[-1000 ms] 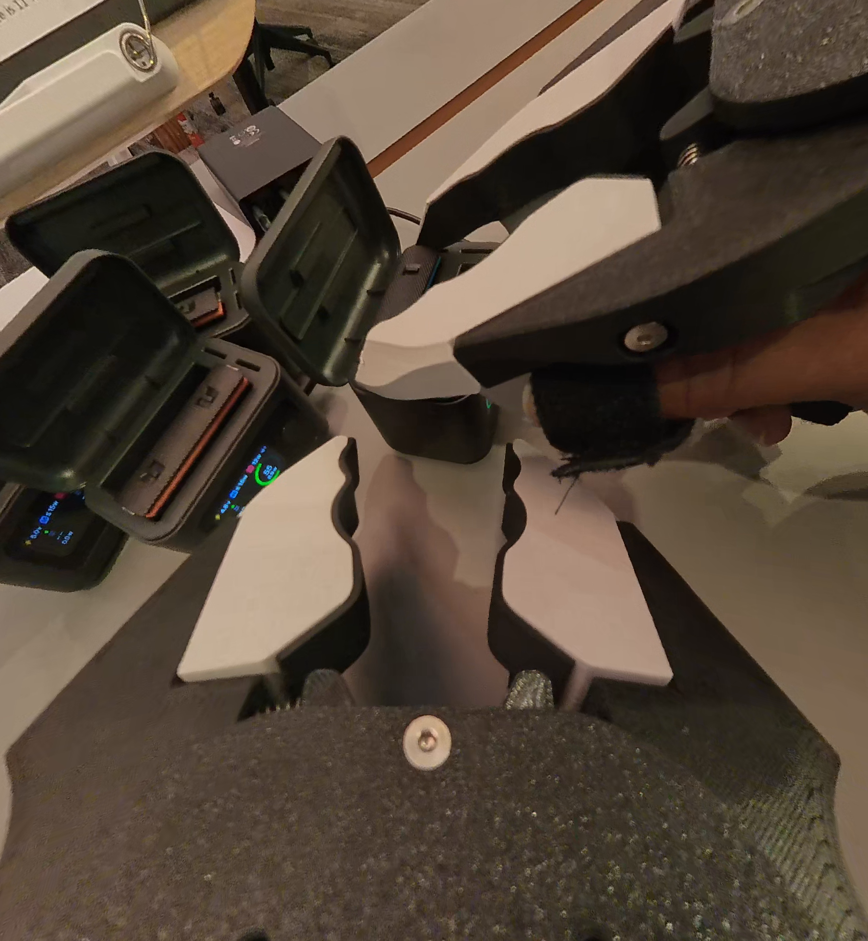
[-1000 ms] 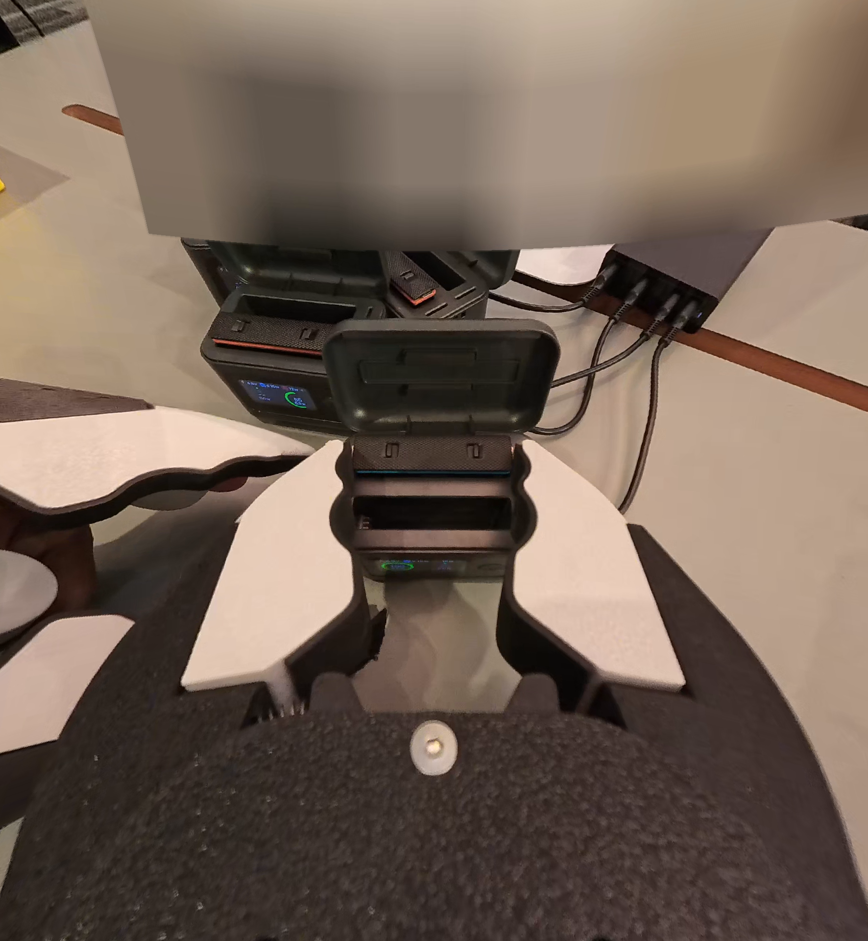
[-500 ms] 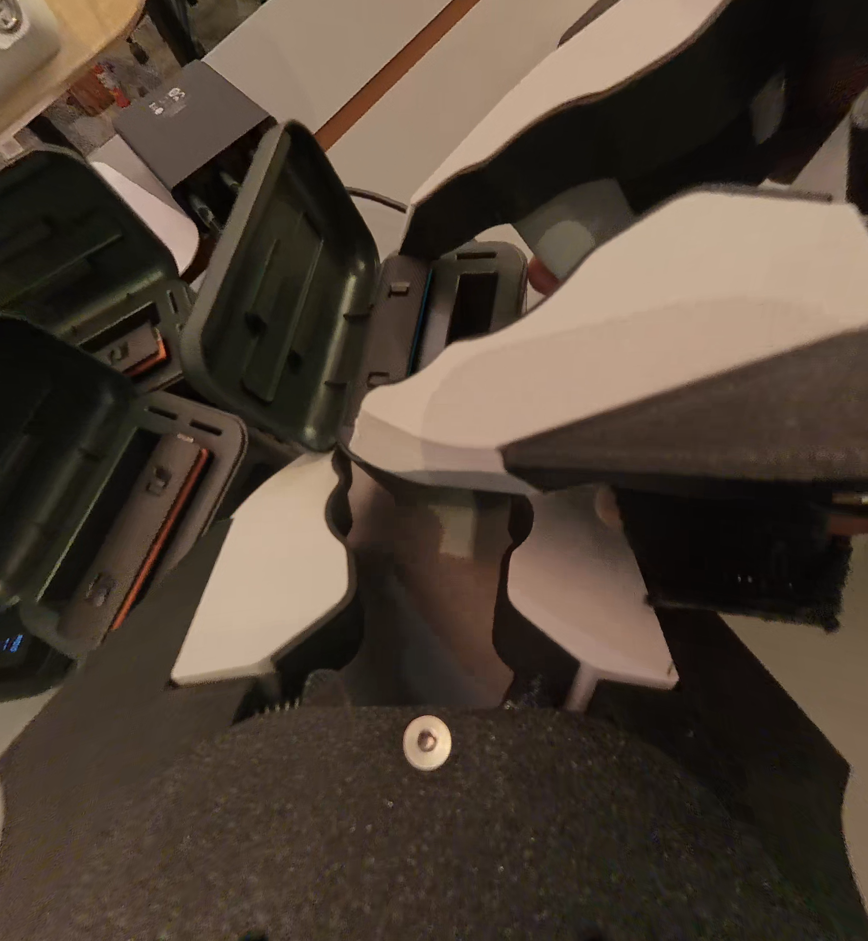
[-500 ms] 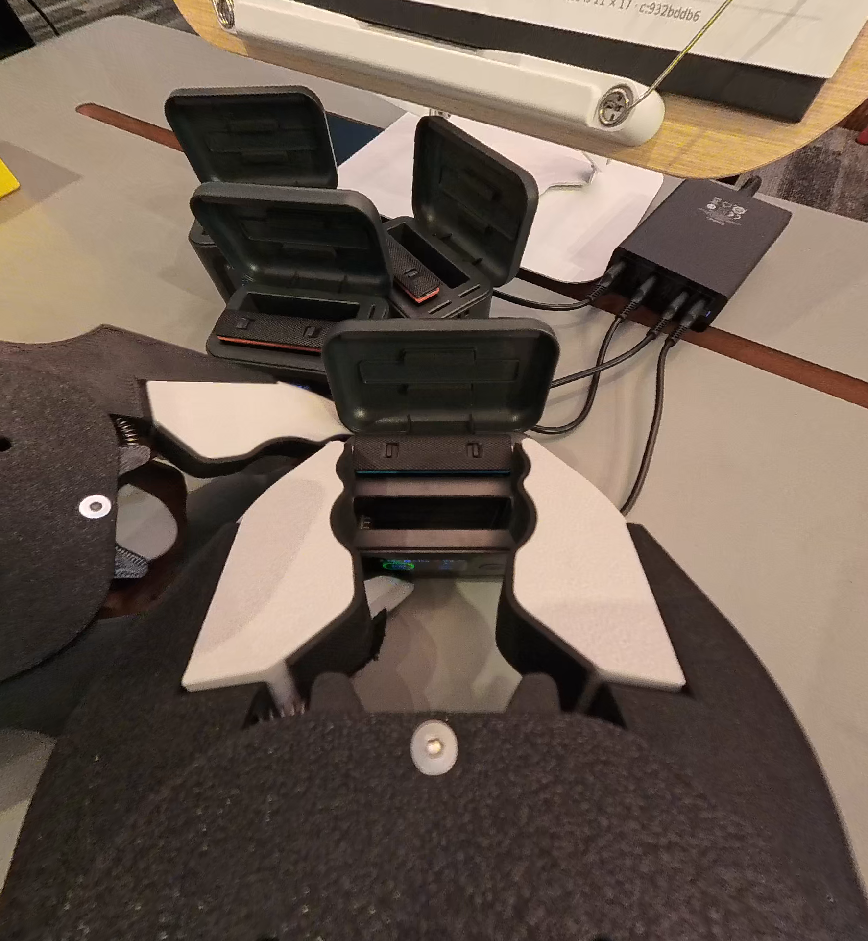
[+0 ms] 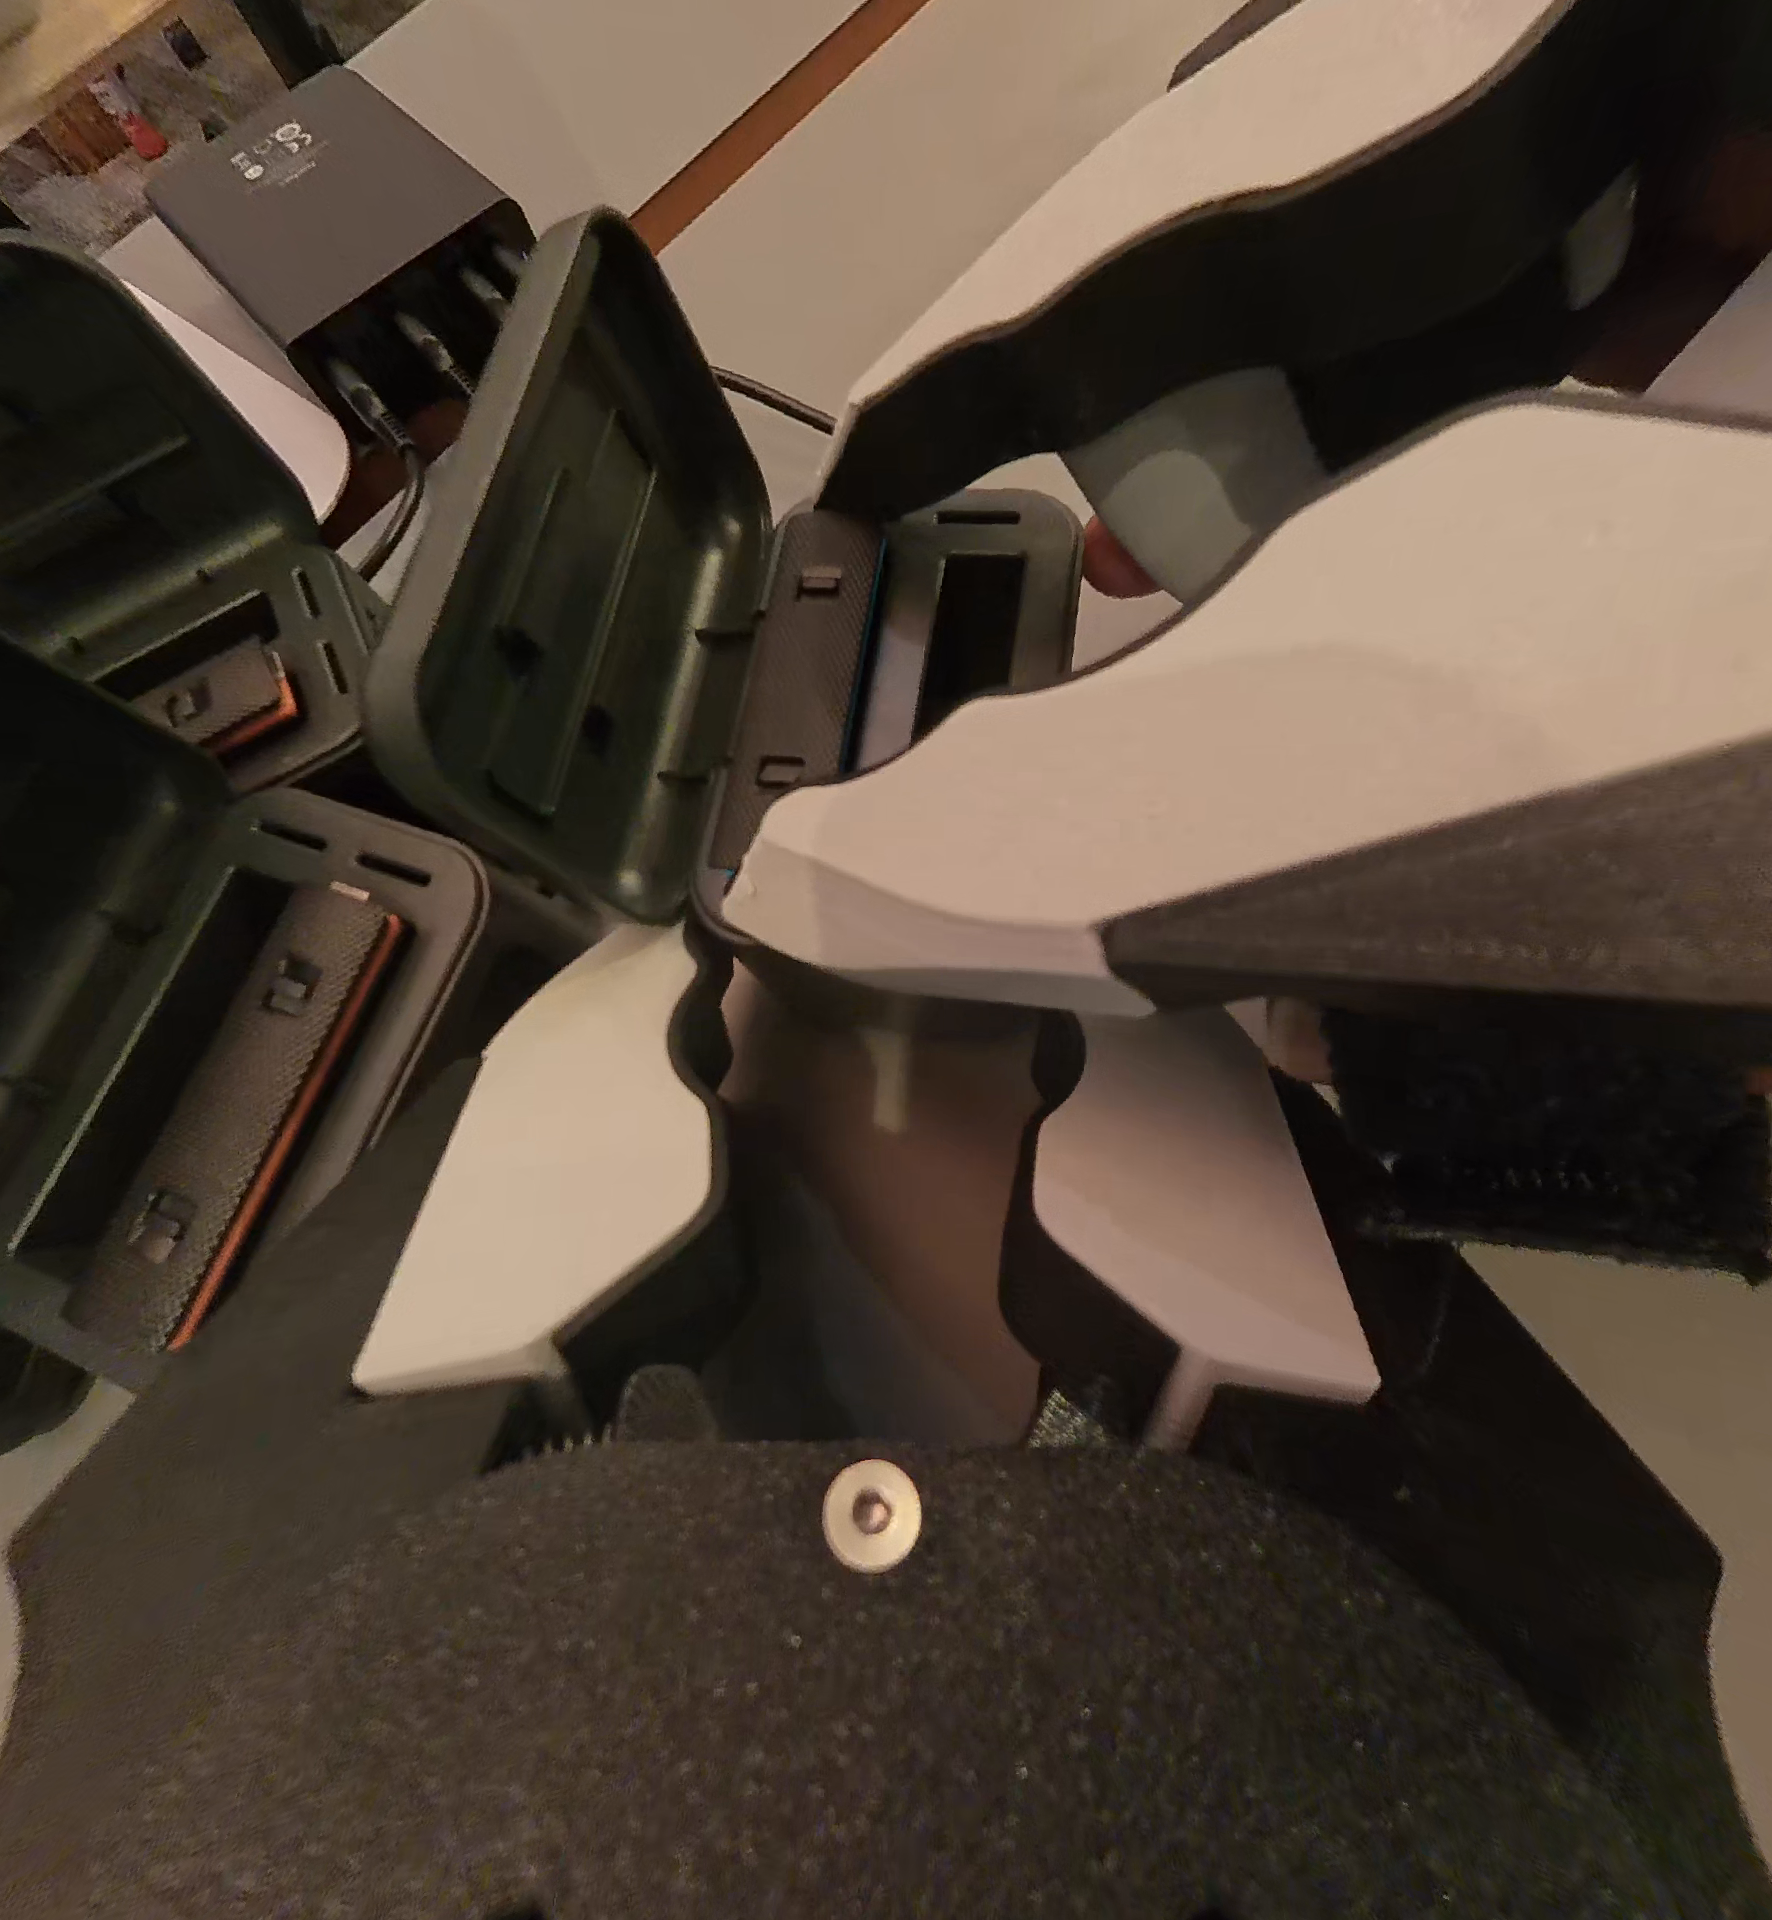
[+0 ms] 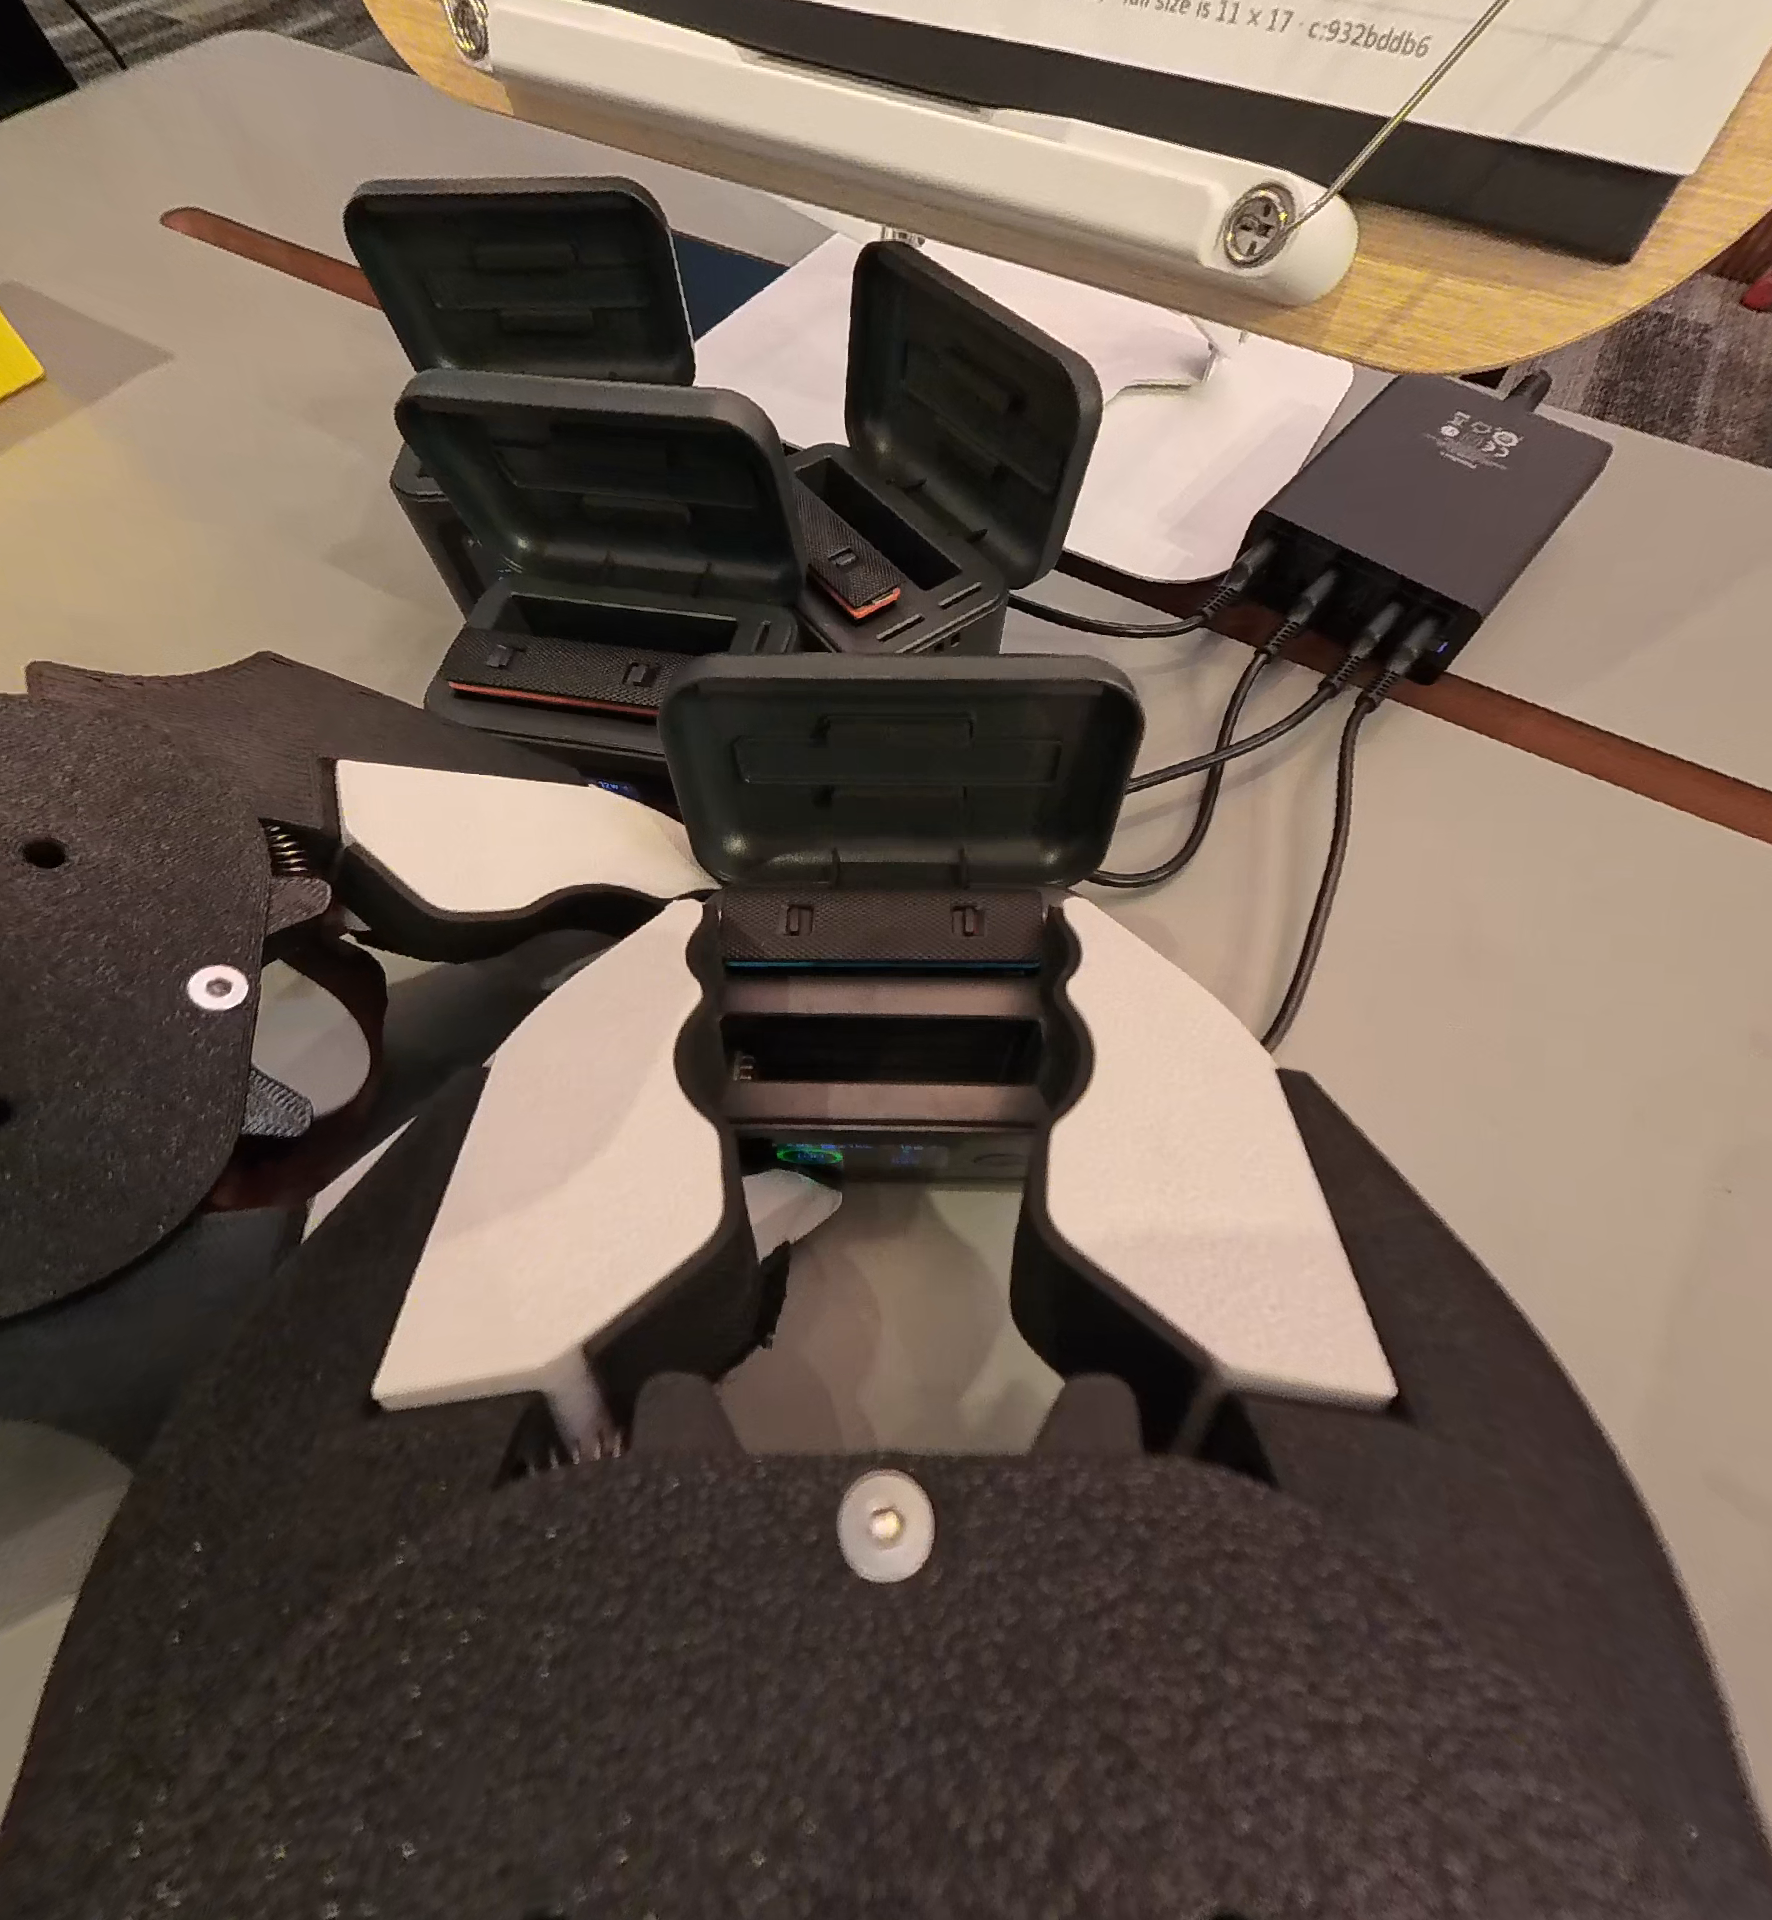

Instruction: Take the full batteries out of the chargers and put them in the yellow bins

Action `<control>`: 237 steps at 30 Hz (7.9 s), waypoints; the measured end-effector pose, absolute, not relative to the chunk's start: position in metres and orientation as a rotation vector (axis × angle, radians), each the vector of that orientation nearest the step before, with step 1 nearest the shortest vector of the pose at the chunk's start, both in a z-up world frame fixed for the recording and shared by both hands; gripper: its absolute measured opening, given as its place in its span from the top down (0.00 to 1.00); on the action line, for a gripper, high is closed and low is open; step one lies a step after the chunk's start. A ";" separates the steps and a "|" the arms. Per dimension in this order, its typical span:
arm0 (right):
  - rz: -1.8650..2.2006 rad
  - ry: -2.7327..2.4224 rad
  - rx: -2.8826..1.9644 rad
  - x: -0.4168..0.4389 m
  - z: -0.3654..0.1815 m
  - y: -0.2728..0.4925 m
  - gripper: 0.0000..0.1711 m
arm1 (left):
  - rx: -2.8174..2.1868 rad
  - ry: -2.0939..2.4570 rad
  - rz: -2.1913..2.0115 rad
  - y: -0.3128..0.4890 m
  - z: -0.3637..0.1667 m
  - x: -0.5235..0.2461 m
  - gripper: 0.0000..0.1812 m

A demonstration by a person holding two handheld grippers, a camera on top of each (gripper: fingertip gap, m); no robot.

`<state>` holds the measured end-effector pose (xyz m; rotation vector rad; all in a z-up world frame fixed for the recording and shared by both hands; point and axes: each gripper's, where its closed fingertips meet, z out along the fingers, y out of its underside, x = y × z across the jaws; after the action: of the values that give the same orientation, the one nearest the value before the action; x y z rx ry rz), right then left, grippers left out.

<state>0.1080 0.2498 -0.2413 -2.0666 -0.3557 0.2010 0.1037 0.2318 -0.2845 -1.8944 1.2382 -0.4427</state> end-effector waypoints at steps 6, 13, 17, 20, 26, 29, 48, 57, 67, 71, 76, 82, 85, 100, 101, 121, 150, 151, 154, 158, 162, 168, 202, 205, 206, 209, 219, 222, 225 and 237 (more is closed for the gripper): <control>0.189 -0.354 -2.062 0.108 -0.241 0.250 0.66 | -1.898 1.239 -0.449 0.231 -0.285 0.104 0.68; 0.194 -0.348 -2.053 0.108 -0.240 0.250 0.66 | -1.905 1.238 -0.459 0.231 -0.285 0.104 0.69; 0.271 -0.282 -1.917 0.113 -0.192 0.251 0.66 | -1.912 1.235 -0.468 0.231 -0.285 0.103 0.68; 0.297 -0.277 -1.880 0.115 -0.174 0.247 0.66 | -1.912 1.235 -0.468 0.231 -0.285 0.103 0.68; 0.297 -0.273 -1.878 0.119 -0.171 0.246 0.66 | -1.906 1.235 -0.462 0.231 -0.285 0.103 0.68; 0.308 -0.261 -1.886 0.121 -0.171 0.245 0.66 | -1.897 1.240 -0.472 0.230 -0.284 0.102 0.68; 0.434 -0.261 -1.915 0.124 -0.168 0.185 0.66 | -1.674 1.213 -0.515 0.177 -0.223 0.087 0.73; 0.611 -0.209 -1.908 0.104 -0.167 0.159 0.66 | -1.554 1.213 -0.539 0.155 -0.199 0.097 0.80; 0.687 -0.167 -1.914 0.100 -0.168 0.156 0.66 | -1.519 1.221 -0.538 0.151 -0.197 0.098 0.94; 0.699 -0.217 -1.915 0.099 -0.167 0.155 0.65 | -1.510 1.223 -0.563 0.151 -0.195 0.097 0.94; 0.575 -0.631 -1.944 0.101 -0.164 0.146 0.65 | -1.509 1.254 -0.589 0.148 -0.199 0.098 0.94; 0.271 -1.350 -1.869 0.114 -0.175 0.126 0.68 | -1.488 1.321 -0.619 0.136 -0.203 0.104 0.94; 0.186 -1.547 -1.829 0.120 -0.177 0.125 0.74 | -1.474 1.355 -0.644 0.129 -0.204 0.107 0.94; 0.199 -1.824 -1.843 0.117 -0.194 0.118 0.91 | -1.463 1.416 -0.697 0.116 -0.208 0.113 0.94; 0.204 -1.825 -1.845 0.117 -0.194 0.117 0.91 | -1.462 1.416 -0.703 0.115 -0.207 0.114 0.94; -0.364 -1.546 -2.196 0.337 -0.103 0.136 0.92 | -1.563 1.347 -0.680 0.134 -0.222 0.109 0.86; -0.310 -1.582 -2.631 0.452 -0.252 0.092 0.90 | -1.663 1.327 -0.608 0.150 -0.245 0.102 0.88; -0.330 -1.579 -2.621 0.453 -0.251 0.094 0.89 | -1.663 1.326 -0.607 0.150 -0.245 0.102 0.88; -0.369 -1.538 -2.579 0.454 -0.243 0.102 0.88 | -1.663 1.321 -0.607 0.151 -0.244 0.102 0.88; -0.438 -1.389 -2.458 0.450 -0.210 0.125 0.87 | -1.662 1.308 -0.601 0.152 -0.242 0.101 0.88; -0.448 -1.087 -2.254 0.418 -0.151 0.158 0.78 | -1.666 1.284 -0.591 0.156 -0.240 0.099 0.88; -0.122 -0.871 -2.057 0.302 -0.118 0.174 0.60 | -1.676 1.227 -0.569 0.166 -0.232 0.092 0.88; -0.060 -0.170 -2.212 0.200 -0.267 0.274 0.46 | -1.736 0.917 -0.451 0.229 -0.208 0.017 0.89; -0.077 -0.135 -2.205 0.208 -0.266 0.280 0.46 | -1.737 0.920 -0.452 0.229 -0.209 0.018 0.89; -0.079 -0.130 -2.201 0.209 -0.266 0.281 0.46 | -1.738 0.921 -0.452 0.229 -0.209 0.018 0.89; -0.094 -0.132 -2.183 0.210 -0.265 0.284 0.48 | -1.740 0.924 -0.453 0.229 -0.210 0.018 0.89; 0.053 -0.383 -2.037 0.188 -0.224 0.268 0.42 | -1.744 0.918 -0.455 0.230 -0.210 0.016 0.89; 0.152 -0.522 -1.982 0.170 -0.215 0.257 0.46 | -1.742 0.914 -0.452 0.231 -0.208 0.015 0.89; 0.209 -0.595 -1.955 0.136 -0.210 0.250 0.46 | -1.747 0.897 -0.439 0.235 -0.208 0.011 0.89; 0.066 -0.453 -2.086 0.034 -0.257 0.283 0.39 | -1.806 0.693 -0.326 0.273 -0.211 -0.038 0.90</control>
<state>0.0336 0.2829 -0.2566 -2.0862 -0.4527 0.0661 -0.0379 0.2735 -0.2105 -1.8060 0.6931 -0.3262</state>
